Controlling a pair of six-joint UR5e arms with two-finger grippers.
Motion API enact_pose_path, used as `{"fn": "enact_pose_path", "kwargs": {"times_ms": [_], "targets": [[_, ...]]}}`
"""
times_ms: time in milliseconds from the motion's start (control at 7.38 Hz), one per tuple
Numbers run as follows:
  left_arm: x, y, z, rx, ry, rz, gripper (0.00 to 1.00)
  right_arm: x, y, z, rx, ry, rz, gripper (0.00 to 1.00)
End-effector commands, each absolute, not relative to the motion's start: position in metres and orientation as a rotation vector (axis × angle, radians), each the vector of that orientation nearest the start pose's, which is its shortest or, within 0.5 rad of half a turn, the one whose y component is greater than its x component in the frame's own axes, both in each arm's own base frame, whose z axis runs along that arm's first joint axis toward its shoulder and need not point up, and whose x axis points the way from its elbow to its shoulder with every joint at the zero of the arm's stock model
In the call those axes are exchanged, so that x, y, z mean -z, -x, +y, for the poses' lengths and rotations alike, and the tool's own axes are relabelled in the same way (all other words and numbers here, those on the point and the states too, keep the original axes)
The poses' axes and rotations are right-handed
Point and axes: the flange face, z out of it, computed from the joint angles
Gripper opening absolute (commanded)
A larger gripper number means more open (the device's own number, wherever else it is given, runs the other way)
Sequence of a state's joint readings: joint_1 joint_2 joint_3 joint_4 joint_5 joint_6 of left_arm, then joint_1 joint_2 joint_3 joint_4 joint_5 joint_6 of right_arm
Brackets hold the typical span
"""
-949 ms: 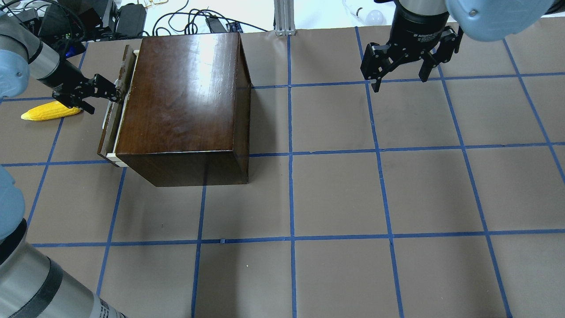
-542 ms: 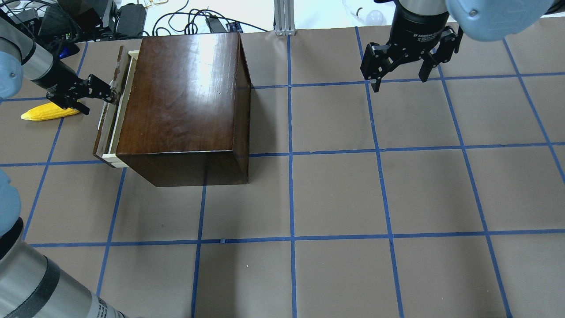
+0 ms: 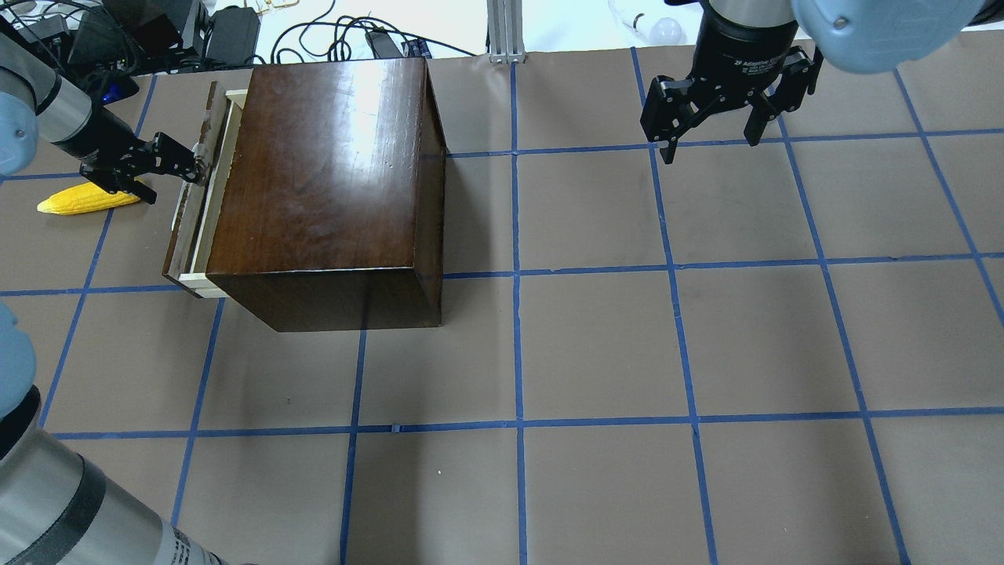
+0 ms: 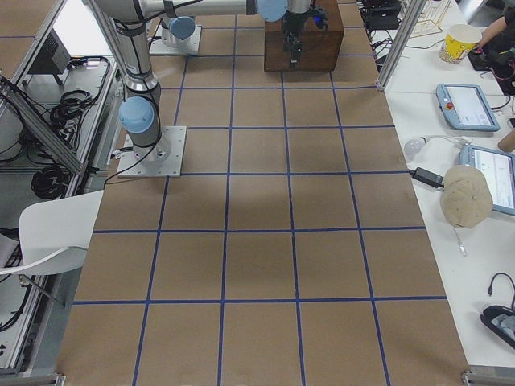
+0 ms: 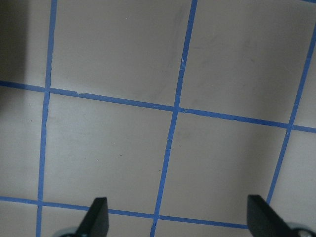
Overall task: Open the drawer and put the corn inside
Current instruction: 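Hook the drawer handle with the left gripper and pull the drawer open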
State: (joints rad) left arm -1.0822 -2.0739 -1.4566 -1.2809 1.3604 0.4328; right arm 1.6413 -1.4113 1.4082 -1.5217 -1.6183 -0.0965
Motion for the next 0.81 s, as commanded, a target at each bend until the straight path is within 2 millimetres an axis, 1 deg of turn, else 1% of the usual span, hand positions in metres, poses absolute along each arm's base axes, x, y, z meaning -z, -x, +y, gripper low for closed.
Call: {"fn": "enact_pose_path", "kwargs": {"times_ms": [0, 136, 407, 678], "targets": [[-0.278, -0.192, -0.648, 0.014, 0.158, 3.373, 1.00, -0.479, -0.167, -0.544, -0.074, 0.268, 3.176, 1.00], [-0.278, -0.198, -0.646, 0.020, 0.156, 3.375, 1.00, -0.479, -0.167, -0.544, -0.074, 0.268, 3.176, 1.00], [-0.280, -0.201, -0.644, 0.026, 0.158, 3.373, 1.00, -0.479, -0.167, -0.544, -0.074, 0.268, 3.176, 1.00], [-0.282, -0.219, -0.639, 0.037, 0.201, 3.370, 1.00, -0.479, -0.167, -0.544, -0.074, 0.268, 3.176, 1.00]]}}
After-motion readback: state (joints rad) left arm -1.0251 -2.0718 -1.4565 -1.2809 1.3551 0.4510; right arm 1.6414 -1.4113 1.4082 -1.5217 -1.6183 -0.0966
